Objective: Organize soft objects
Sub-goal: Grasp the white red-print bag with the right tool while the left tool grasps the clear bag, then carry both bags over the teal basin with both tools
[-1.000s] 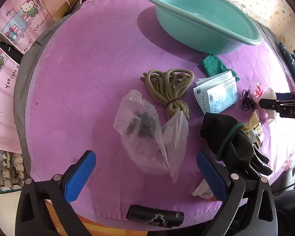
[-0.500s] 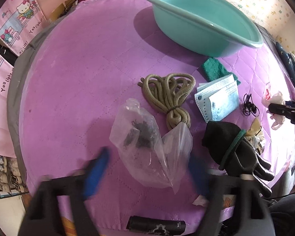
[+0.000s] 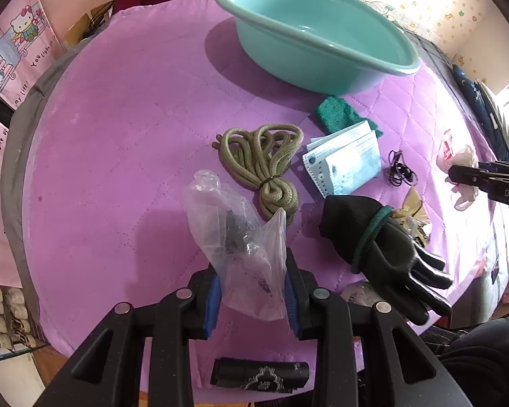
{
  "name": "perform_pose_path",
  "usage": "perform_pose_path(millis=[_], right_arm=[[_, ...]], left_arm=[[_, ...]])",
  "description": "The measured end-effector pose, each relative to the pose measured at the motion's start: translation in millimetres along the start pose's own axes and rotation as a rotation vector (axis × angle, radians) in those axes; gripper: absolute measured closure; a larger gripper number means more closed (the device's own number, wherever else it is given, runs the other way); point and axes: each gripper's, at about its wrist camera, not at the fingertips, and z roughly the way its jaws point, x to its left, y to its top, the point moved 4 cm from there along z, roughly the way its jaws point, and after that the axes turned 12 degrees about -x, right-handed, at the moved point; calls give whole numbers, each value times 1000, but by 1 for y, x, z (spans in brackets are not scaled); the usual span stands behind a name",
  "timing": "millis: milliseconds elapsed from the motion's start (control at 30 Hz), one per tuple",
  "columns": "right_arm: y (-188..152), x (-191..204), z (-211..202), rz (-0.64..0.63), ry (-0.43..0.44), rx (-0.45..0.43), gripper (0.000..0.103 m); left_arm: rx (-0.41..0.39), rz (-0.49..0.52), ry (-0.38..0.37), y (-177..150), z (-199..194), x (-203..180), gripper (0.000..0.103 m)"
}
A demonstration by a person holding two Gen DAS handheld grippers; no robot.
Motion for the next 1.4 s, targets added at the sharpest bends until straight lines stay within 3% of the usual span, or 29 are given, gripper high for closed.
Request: perform_pose_path(millis=[233,767,1400], right_arm=[[0,7,-10,-6,-3,-14,67],[40,8,-54,-25,-31,-36,67],[120,23,-88,-76,-17,-119,66]], left_arm=[[-12,12,-8,9,-16,0,69],[-59,119,-54,45,-62,-22,69],[-150,192,-134,123,-87,-44,69]])
